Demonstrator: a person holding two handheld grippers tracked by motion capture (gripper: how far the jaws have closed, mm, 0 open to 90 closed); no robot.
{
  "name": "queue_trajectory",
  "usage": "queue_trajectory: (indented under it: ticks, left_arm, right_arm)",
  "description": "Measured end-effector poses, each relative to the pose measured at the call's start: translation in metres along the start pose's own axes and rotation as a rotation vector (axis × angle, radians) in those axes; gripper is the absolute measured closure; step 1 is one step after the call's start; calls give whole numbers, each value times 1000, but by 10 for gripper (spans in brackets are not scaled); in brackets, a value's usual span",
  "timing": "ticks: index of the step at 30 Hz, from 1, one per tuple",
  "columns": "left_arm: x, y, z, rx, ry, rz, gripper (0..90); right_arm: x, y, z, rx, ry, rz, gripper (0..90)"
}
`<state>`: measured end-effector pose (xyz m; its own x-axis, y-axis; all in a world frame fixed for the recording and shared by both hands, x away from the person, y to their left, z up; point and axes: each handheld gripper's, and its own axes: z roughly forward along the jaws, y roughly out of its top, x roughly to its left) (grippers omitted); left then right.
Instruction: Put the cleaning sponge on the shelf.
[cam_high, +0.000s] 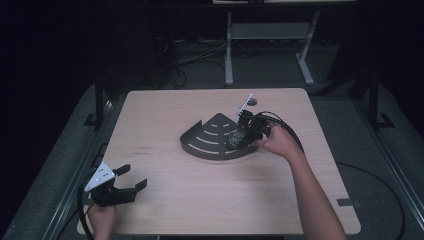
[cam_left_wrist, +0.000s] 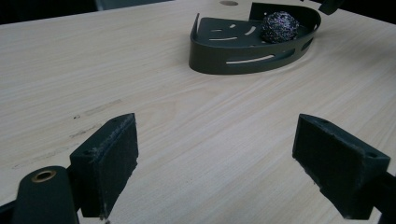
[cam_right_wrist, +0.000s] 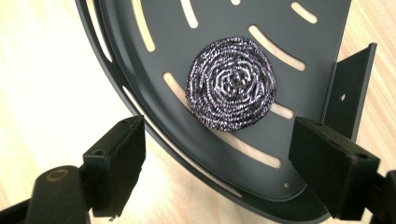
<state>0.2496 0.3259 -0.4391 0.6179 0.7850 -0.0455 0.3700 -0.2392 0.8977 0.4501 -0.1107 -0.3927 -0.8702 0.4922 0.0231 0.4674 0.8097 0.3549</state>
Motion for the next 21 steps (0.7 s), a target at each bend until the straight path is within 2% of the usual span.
queue_trajectory:
  ticks: [21]
  left_arm:
    - [-2,0,1,5,-3,6,137]
  right_arm:
    - [8,-24,-6,-22,-3,11,180]
